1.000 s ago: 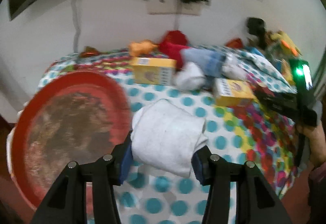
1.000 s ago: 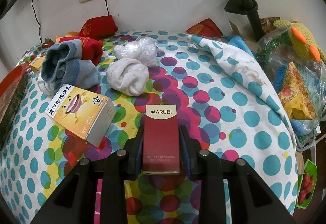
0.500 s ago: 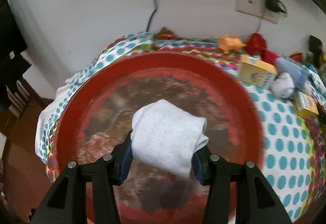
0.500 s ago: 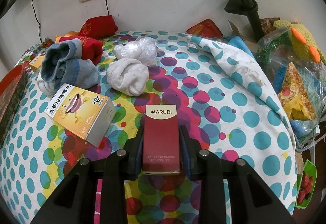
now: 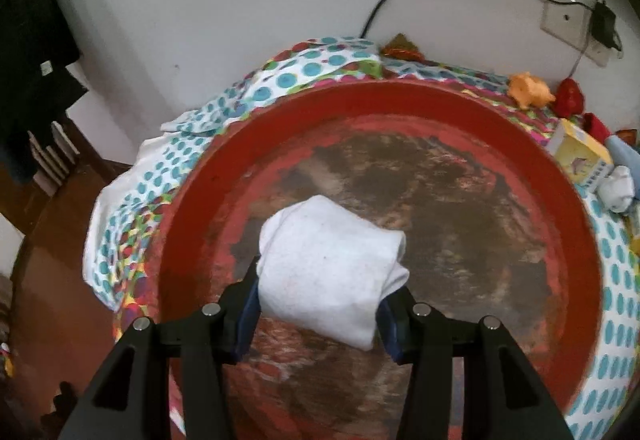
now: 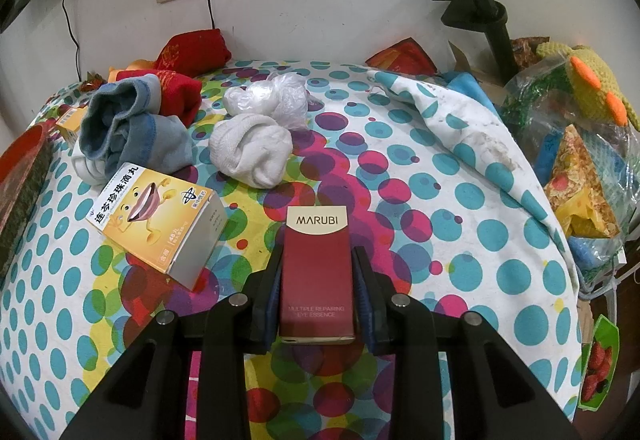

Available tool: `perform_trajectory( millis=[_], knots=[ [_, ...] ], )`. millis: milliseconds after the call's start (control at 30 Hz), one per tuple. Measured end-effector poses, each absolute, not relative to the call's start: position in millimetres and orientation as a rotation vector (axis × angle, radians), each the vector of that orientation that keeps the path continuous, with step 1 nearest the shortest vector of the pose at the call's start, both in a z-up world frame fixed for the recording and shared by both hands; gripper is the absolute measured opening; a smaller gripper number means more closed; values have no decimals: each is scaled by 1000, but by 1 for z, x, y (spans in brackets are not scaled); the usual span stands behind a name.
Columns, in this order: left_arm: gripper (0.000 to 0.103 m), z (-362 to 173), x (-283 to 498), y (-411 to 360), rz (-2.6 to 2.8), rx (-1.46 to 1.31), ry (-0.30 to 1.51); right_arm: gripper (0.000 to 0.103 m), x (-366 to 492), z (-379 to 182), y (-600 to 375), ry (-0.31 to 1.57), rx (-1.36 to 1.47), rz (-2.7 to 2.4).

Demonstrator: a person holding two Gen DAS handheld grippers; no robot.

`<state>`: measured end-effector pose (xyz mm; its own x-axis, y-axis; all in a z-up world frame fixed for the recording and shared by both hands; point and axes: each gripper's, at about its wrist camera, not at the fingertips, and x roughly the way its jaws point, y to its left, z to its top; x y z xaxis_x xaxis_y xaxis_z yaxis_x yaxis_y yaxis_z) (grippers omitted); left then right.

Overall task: Organize objects
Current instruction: 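Lower the white sock onto the red tray and open the left gripper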

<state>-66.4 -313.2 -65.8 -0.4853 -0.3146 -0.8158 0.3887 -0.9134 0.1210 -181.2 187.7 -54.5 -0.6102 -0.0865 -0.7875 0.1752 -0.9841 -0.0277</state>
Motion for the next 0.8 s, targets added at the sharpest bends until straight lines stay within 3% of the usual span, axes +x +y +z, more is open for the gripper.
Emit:
perform_trajectory(
  millis=[567,800],
  knots=[
    [53,-74,-51,-342,-2355,1255,66,31,-181,-54,187,153,1309,-2691],
    [66,-73,-44,-344,-2373,1252,98,31,-181,-54,186,155,1309,-2691]
  ],
)
